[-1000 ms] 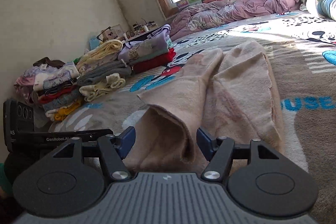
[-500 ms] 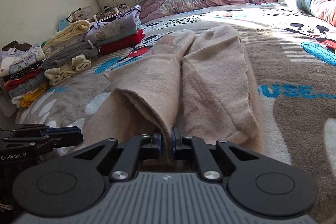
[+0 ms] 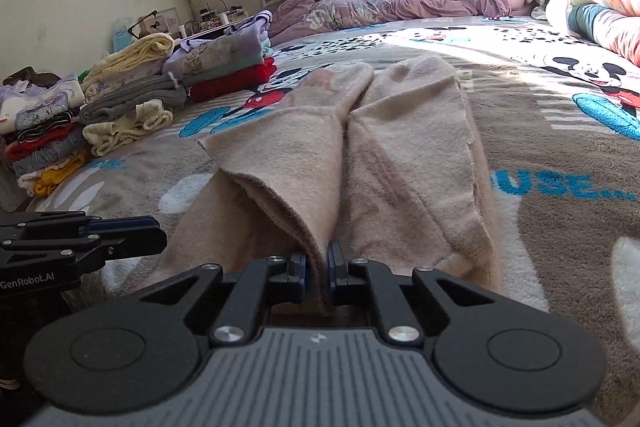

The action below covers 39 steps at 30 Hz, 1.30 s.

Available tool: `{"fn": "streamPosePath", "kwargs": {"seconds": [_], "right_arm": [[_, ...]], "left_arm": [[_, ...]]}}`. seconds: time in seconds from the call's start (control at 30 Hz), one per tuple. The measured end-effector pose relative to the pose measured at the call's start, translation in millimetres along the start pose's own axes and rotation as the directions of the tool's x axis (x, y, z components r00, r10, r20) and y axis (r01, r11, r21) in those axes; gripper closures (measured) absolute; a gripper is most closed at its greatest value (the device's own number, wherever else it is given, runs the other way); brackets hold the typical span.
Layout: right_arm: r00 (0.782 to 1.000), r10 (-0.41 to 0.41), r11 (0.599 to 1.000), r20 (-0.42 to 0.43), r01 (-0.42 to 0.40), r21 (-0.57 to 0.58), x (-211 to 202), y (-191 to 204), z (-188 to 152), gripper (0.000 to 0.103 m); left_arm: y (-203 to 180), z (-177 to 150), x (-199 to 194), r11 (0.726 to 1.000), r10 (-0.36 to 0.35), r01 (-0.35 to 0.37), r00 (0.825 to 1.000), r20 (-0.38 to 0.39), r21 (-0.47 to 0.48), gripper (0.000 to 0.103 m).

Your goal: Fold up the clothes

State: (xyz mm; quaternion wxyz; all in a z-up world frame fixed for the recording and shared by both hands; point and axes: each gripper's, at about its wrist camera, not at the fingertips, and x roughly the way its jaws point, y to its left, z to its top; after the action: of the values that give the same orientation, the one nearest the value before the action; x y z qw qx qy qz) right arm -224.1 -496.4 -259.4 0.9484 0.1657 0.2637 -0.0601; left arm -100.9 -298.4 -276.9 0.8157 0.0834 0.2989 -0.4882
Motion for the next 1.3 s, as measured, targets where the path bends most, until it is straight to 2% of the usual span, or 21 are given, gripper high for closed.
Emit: {"fn": "streamPosePath", "kwargs": {"seconds": [0.07,0.2,0.23,0.27,0.33,0.4,0.47,0.53,0.6,0.67,0.73,0.83,0.93,1.07,1.1,1.13,1.2,1.23,1.3], "right_arm": [[1.000,0.000,1.000,-0.001,0.000,0.003,0,-1,0,0.090],[1.000,-0.005,1.000,0.004,0.005,0.003,-1,0,1,0.087],[1.000,-0.006,1.000,0.004,0.006,0.003,-1,0,0,0.087],[1.000,-0.006,1.000,0.005,0.006,0.000,-1,0,0,0.087],[1.000,-0.011,1.000,0.007,0.011,-0.010,-2,1,0,0.086],[1.000,-0.015,1.000,0.012,0.016,-0.020,-3,2,0,0.085],[1.000,-0.022,0.999,0.019,0.023,-0.039,-4,4,0,0.085],[0.999,-0.025,0.998,0.020,0.026,-0.057,-5,4,-1,0.084],[0.999,-0.026,0.997,0.020,0.028,-0.073,-6,5,-2,0.083],[0.999,-0.028,0.996,0.022,0.030,-0.086,-6,5,-2,0.083],[0.999,-0.030,0.995,0.025,0.032,-0.098,-7,6,-2,0.082],[0.999,-0.028,0.994,0.027,0.031,-0.108,-8,6,-2,0.082],[0.999,-0.026,0.992,0.027,0.029,-0.120,-7,7,-2,0.082],[0.999,-0.025,0.989,0.031,0.030,-0.143,-7,11,-3,0.081],[0.999,-0.026,0.988,0.034,0.031,-0.153,-8,13,-3,0.081],[0.999,-0.026,0.986,0.037,0.032,-0.164,-8,15,-3,0.081],[0.998,-0.030,0.981,0.046,0.038,-0.188,-9,19,-3,0.081],[0.998,-0.034,0.978,0.054,0.044,-0.204,-9,21,-2,0.081],[0.996,-0.044,0.962,0.072,0.062,-0.267,-10,30,-4,0.081]], "left_arm": [[-6,-4,5,0.998,0.017,-0.016,1.000,-0.005,0.064,0.090],[-5,26,-3,0.997,0.036,-0.044,0.992,0.122,0.058,0.089],[-1,29,6,0.998,0.042,-0.047,0.991,0.124,0.035,0.089],[5,31,15,0.999,0.047,-0.048,0.992,0.119,0.013,0.089],[16,24,51,0.999,0.030,-0.031,0.999,-0.023,-0.016,0.089],[15,24,50,1.000,0.017,-0.017,1.000,-0.016,0.007,0.089],[25,32,39,0.995,-0.033,0.032,0.999,-0.010,-0.096,0.081],[48,32,31,0.957,-0.105,0.115,0.993,0.054,-0.266,0.059],[73,29,33,0.868,-0.191,0.208,0.978,0.084,-0.450,0.059],[92,27,32,0.776,-0.215,0.255,0.967,0.138,-0.576,0.057],[102,29,29,0.750,-0.165,0.232,0.973,0.163,-0.620,0.056],[111,37,30,0.765,-0.079,0.171,0.982,0.173,-0.621,0.056],[115,40,30,0.784,-0.044,0.149,0.982,0.185,-0.602,0.056],[110,49,37,0.859,0.009,0.076,0.987,0.163,-0.507,0.056],[109,52,39,0.870,-0.007,0.089,0.986,0.167,-0.486,0.057],[108,56,41,0.880,-0.023,0.101,0.985,0.171,-0.464,0.074],[107,65,44,0.895,-0.042,0.118,0.982,0.184,-0.429,0.087],[106,71,45,0.901,-0.046,0.123,0.980,0.193,-0.415,0.092],[109,82,47,0.902,-0.061,0.142,0.977,0.205,-0.407,0.094]]}}
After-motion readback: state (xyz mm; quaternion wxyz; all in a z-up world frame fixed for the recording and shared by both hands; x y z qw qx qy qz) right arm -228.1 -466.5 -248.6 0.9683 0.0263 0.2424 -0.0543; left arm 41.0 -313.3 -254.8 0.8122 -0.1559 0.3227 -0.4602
